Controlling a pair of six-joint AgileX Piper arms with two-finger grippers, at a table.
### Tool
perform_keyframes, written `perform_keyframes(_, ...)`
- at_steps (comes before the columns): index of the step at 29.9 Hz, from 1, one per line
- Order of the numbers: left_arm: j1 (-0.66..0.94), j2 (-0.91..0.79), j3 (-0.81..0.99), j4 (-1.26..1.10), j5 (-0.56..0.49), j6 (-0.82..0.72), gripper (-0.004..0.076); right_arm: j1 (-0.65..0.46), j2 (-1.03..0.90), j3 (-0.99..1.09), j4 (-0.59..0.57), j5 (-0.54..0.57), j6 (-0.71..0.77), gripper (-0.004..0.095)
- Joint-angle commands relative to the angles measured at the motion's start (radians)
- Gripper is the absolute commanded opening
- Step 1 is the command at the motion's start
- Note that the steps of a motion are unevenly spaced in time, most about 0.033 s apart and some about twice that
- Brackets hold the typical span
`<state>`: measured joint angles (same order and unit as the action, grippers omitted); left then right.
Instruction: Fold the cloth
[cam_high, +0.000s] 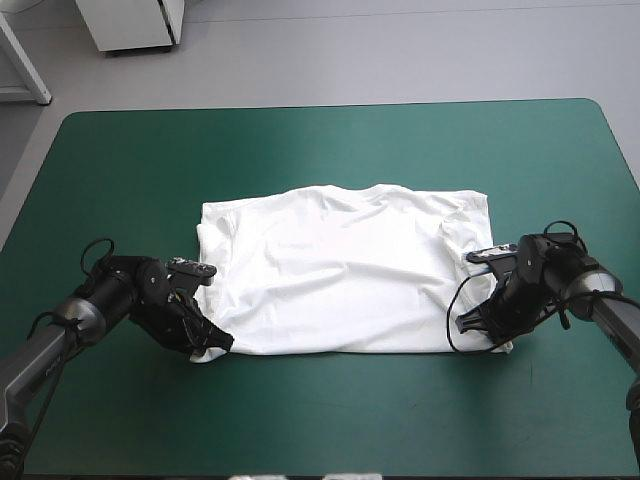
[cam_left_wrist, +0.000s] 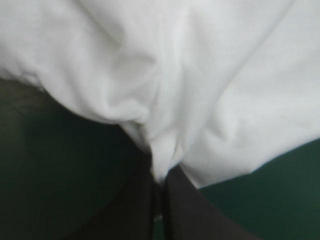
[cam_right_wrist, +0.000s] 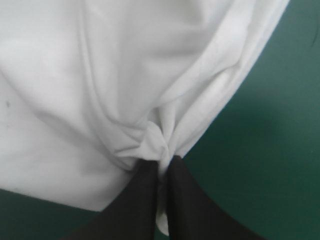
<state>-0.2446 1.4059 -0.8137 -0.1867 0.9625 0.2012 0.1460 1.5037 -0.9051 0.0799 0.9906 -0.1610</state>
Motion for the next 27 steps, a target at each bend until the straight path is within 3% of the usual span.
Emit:
perform_keyframes(1,-0.006,-0.06,-0.086,-0.019,0.046,-0.006,-0.0009,-0.001,-0.024,-0.073,-0.013,0.069,0.007,-0.0017)
perform_keyframes(7,-0.006,-0.135,-0.192,0.085,0.138,-0.061,-0.0009,-0.001,-0.083,-0.252,-0.036,0.197,0.015,-0.0017)
perform_keyframes(16,-0.006,-0.244,-0.324,0.131,0.242,-0.099,-0.0009,-0.001,-0.183,-0.413,-0.061,0.254,0.054,-0.0017)
perform_keyframes(21,-0.006,-0.254,-0.431,0.155,0.223,-0.104,-0.0009,-0.001,-0.196,-0.469,-0.074,0.22,0.057,-0.0017)
perform_keyframes(27,-0.006,-0.21,-0.507,0.213,0.107,-0.109,-0.0009,-0.001,-0.172,-0.516,-0.116,0.044,0.077,-0.0017)
